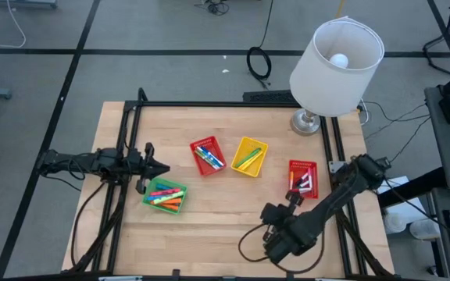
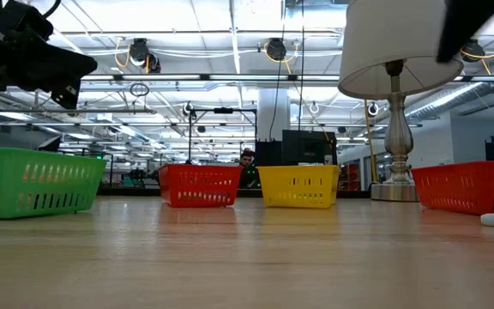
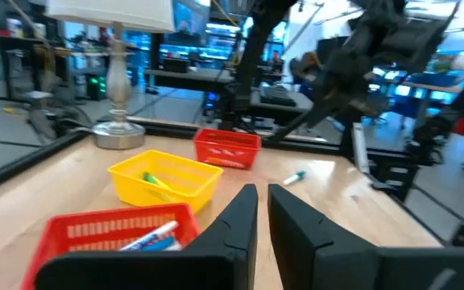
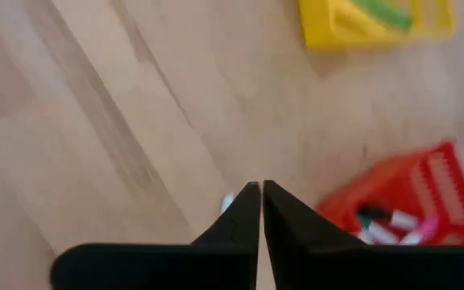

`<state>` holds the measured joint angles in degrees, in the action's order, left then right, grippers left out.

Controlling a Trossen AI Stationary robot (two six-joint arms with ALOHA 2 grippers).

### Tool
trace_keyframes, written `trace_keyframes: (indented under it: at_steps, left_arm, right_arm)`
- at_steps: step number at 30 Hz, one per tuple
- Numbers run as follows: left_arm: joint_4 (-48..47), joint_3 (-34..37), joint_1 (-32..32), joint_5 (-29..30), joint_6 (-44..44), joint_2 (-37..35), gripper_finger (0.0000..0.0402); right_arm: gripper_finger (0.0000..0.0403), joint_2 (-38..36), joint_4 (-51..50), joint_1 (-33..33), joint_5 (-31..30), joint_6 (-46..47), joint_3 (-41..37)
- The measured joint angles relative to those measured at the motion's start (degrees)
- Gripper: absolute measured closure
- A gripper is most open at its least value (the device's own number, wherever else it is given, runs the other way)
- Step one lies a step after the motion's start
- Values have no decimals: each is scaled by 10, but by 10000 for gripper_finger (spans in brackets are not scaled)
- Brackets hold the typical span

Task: Pick & Place Markers
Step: Put the green marker into the right red bin

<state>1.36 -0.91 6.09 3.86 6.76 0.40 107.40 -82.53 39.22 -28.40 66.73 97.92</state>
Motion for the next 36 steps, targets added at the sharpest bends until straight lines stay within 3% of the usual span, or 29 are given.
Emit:
trace_keyframes:
  at_steps: [4, 9, 13, 18, 25, 36]
  left_arm:
    - [-1, 0, 0, -23, -1, 0, 360]
    - [-1, 0, 0, -23, -7, 0, 360]
    - [0, 0, 0, -23, -21, 0, 360]
    - [0, 1, 0, -23, -19, 0, 360]
    - [0, 0, 0, -23, -9, 0, 360]
    - [-2, 0, 0, -24, -4, 0, 360]
  right_arm:
    - [369, 22, 26, -3, 49, 48, -39]
    - [296, 17, 92, -8, 64, 99, -115]
    - [240, 8, 91, -18, 120, 176, -168]
    - [196, -1, 126, -17, 141, 192, -219]
    - [172, -10, 203, -13, 182, 188, -233]
    - [187, -9, 245, -12, 232, 181, -273]
